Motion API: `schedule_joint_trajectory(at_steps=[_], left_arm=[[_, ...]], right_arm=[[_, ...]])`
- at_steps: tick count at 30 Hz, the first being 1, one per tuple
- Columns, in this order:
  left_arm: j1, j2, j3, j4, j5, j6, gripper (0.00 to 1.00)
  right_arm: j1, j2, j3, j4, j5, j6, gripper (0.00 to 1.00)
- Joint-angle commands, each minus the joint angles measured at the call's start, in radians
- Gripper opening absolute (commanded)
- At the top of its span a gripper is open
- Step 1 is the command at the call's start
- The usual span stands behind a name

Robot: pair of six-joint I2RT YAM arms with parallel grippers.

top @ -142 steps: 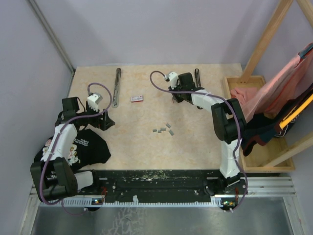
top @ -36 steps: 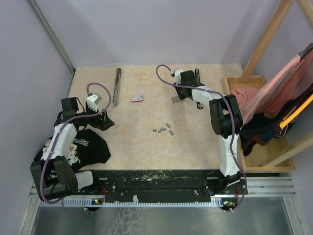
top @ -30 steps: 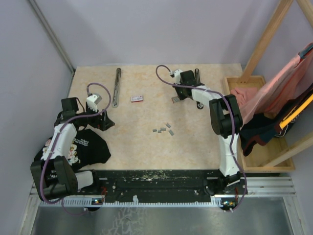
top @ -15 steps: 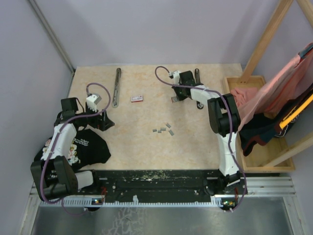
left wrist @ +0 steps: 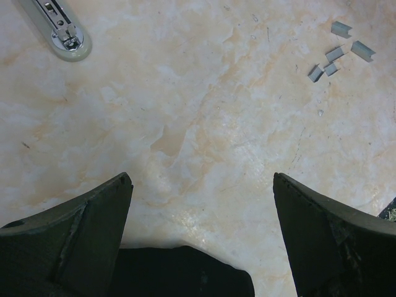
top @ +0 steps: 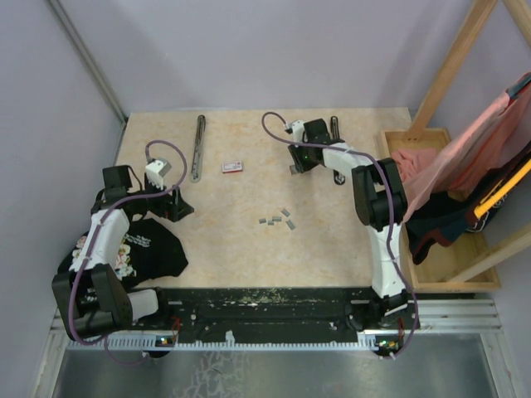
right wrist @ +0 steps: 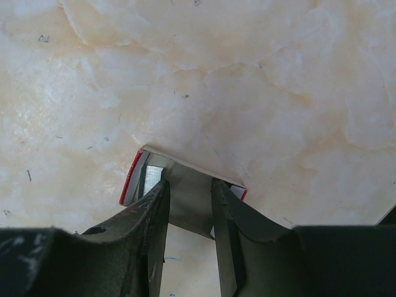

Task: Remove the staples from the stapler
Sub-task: Adjust the staple in the staple box.

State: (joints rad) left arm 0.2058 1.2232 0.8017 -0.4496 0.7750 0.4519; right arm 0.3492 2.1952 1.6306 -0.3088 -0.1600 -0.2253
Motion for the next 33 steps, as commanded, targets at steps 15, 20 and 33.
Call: schedule_joint_trajectory(at_steps=[15,20,33], left_arm=[[0.014,0.015,0.034,-0.004,0.029,0.017,1.00],[0.014,0.018,0.035,-0.004,0.031,0.016,1.00],[0.017,0.016,0.036,-0.009,0.035,0.017,1.00]], right_arm=[[0.006,0.026,0.077,-0.042,-0.032,-0.053,0.43],[0.014,-0.010,0.080,-0.038,-0.024,-0.085,0.39],[0.044,-0.091,0.122,-0.099,-0.042,-0.171,0.38]])
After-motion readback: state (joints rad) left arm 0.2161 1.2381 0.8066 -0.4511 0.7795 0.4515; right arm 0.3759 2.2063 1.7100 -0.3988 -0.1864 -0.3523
